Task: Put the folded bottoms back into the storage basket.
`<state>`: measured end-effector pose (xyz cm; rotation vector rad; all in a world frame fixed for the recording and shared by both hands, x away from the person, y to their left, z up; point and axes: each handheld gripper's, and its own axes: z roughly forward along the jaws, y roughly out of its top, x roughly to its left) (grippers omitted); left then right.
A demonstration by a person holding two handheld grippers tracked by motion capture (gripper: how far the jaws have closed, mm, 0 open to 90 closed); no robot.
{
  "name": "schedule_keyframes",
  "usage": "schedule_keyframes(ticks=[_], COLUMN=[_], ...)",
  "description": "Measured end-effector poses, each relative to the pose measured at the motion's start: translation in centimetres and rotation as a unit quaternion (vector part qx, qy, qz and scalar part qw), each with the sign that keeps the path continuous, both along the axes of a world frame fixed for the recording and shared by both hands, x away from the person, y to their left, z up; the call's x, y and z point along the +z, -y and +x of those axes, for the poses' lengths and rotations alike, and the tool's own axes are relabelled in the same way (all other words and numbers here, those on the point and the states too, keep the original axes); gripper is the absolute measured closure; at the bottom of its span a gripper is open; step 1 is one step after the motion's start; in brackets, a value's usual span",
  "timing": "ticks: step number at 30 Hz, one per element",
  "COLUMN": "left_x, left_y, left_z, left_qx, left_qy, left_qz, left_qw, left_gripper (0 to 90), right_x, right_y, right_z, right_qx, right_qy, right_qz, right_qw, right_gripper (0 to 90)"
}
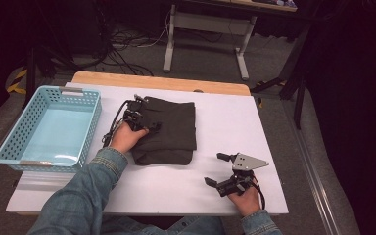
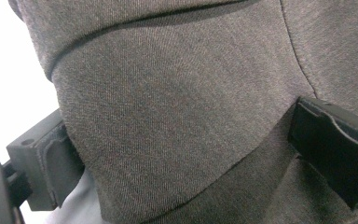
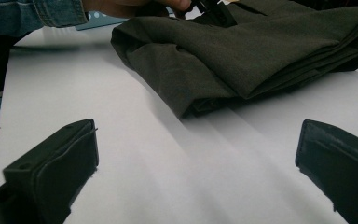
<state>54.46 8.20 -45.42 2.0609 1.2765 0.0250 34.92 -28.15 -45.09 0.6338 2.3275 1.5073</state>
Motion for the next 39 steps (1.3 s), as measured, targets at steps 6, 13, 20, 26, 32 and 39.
schedule_keyframes(ticks=[6, 13, 20, 26, 32, 39], left_x=[0.1, 0.1, 0.3, 0.8, 0.9, 1.1], left_y=[0.1, 0.4, 1.0, 1.5, 1.6, 1.7], left_z=[-0.2, -0.5, -0.9, -1.4, -1.5, -1.8], left_qx=[-0.017, -0.032, -0.043, -0.054, -0.048, -0.051], left_qy=[0.000, -0.011, -0.021, 0.006, 0.009, 0.032], left_qz=[-0.014, -0.035, -0.039, -0.009, -0.007, 0.001], left_qw=[0.9997, 0.9988, 0.9981, 0.9985, 0.9988, 0.9982], left_gripper=[12.8, 30.9, 49.3, 59.9, 62.0, 63.5], right_x=[0.0, 0.0, 0.0, 0.0, 0.0, 0.0], right_y=[0.1, 0.2, 0.1, 0.1, 0.2, 0.2], right_z=[0.0, 0.1, 0.1, 0.1, 0.1, 0.1], right_qx=[-0.001, -0.003, -0.005, -0.005, -0.006, -0.007], right_qy=[-0.001, -0.004, -0.006, -0.007, -0.007, -0.007], right_qz=[0.001, 0.005, 0.004, 0.004, 0.005, 0.006], right_qw=[1.0000, 1.0000, 1.0000, 1.0000, 0.9999, 0.9999], right_gripper=[0.2, 0.2, 0.3, 0.4, 0.4, 0.5])
